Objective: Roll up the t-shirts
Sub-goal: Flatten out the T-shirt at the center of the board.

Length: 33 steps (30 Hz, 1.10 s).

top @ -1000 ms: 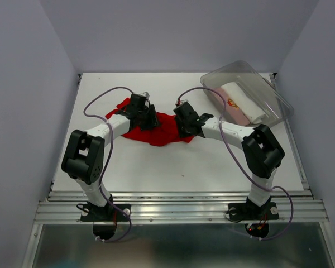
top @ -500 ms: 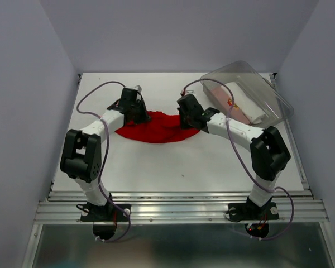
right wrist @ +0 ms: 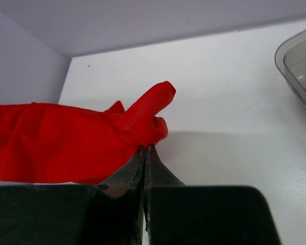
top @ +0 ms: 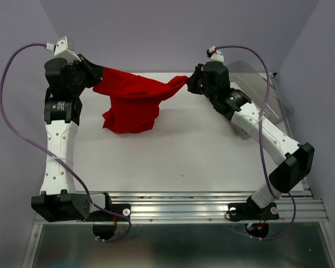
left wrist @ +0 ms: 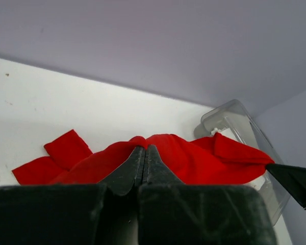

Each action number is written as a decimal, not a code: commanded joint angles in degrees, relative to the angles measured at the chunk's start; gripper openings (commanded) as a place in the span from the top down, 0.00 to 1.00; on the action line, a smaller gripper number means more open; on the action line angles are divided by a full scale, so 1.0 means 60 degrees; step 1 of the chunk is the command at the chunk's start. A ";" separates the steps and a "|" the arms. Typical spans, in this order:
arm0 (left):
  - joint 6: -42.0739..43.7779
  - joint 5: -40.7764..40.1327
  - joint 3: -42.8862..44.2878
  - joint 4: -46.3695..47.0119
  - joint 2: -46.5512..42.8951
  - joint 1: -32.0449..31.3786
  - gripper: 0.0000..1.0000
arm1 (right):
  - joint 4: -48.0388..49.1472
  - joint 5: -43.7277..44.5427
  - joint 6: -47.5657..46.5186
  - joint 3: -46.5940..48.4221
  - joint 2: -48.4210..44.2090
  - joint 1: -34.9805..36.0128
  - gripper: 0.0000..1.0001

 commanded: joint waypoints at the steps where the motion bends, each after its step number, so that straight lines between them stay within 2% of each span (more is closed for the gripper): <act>1: 0.0551 0.0398 0.0579 -0.0965 -0.0631 0.0041 1.00 | 0.0987 0.0623 0.0302 -0.0479 -0.1063 0.0036 0.99; 3: 0.0508 0.0588 0.0463 -0.1025 -0.0822 0.0041 1.00 | 0.1135 0.0639 0.0244 -0.0906 -0.1373 0.0036 0.99; 5: 0.0115 0.1214 -0.0252 -0.0821 -0.1231 0.0027 1.00 | 0.1136 0.0580 0.0156 -0.1490 -0.1694 0.0036 0.99; 9: -0.0356 0.1834 -0.2580 -0.0147 -0.2153 -0.0456 1.00 | 0.1019 0.0638 0.0404 -0.2851 -0.2193 0.0036 0.99; 10: -0.0502 0.1747 -0.3455 -0.0074 -0.2330 -0.0892 1.00 | 0.0975 0.0740 0.0536 -0.3132 -0.2253 -0.0051 0.99; 13: -0.1187 0.1659 -0.4907 0.0364 -0.3018 -0.2386 1.00 | 0.0844 0.1105 0.0741 -0.3939 -0.2356 -0.0255 0.99; 14: -0.1482 0.1644 -0.5218 0.0569 -0.3137 -0.2883 1.00 | 0.0800 0.1122 0.0800 -0.4071 -0.2370 -0.0387 0.99; 15: -0.1746 0.1673 -0.5540 0.0833 -0.3225 -0.3933 1.00 | 0.0814 0.1064 0.0830 -0.4348 -0.2370 -0.0548 0.99; 18: -0.2261 0.1497 -0.6363 0.1348 -0.3285 -0.5650 1.00 | 0.0799 0.1005 0.0801 -0.4570 -0.2400 -0.0945 0.99; 19: -0.2232 0.1468 -0.6480 0.1275 -0.3226 -0.5788 0.94 | 0.0785 0.1034 0.0699 -0.4585 -0.2400 -0.1061 0.99; 20: -0.2014 0.1352 -0.6452 0.0869 -0.3153 -0.5803 0.56 | 0.0785 0.1005 0.0451 -0.4570 -0.2443 -0.1063 0.94; 21: -0.1823 0.1119 -0.6350 0.0575 -0.3152 -0.5789 0.41 | 0.0770 0.0961 0.0318 -0.4527 -0.2473 -0.1063 0.86; 22: -0.1618 0.0333 -0.5943 -0.0067 -0.3138 -0.5760 0.15 | 0.0654 0.0772 0.0100 -0.4454 -0.2458 -0.1063 0.59; 23: -0.1370 -0.0023 -0.5693 -0.0319 -0.3123 -0.5673 0.08 | 0.0609 0.0654 0.0010 -0.4308 -0.2444 -0.1063 0.43; 24: -0.0990 -0.0490 -0.5226 -0.0714 -0.2993 -0.5280 0.08 | 0.0464 0.0421 -0.0135 -0.4234 -0.2429 -0.1063 0.33; 25: -0.0842 -0.0495 -0.5004 -0.0717 -0.2890 -0.5276 0.08 | 0.0462 0.0419 -0.0137 -0.4146 -0.2400 -0.1063 0.33; 27: -0.0679 -0.0670 -0.4667 -0.1010 -0.2422 -0.4109 0.14 | 0.0302 -0.0224 -0.0400 -0.3927 -0.2298 -0.1063 0.31; 28: -0.0722 -0.0700 -0.4650 -0.1126 -0.2246 -0.3611 0.25 | 0.0113 -0.0588 -0.0488 -0.3824 -0.2239 -0.1063 0.30; 29: -0.0737 -0.0715 -0.4621 -0.1171 -0.1838 -0.2649 0.29 | -0.0005 -0.0679 -0.0561 -0.3707 -0.2181 -0.0976 0.30; 33: -0.0913 -0.1445 -0.4591 -0.1158 -0.0796 -0.1118 0.30 | -0.0431 -0.0533 -0.0781 -0.3355 -0.1946 -0.0317 0.29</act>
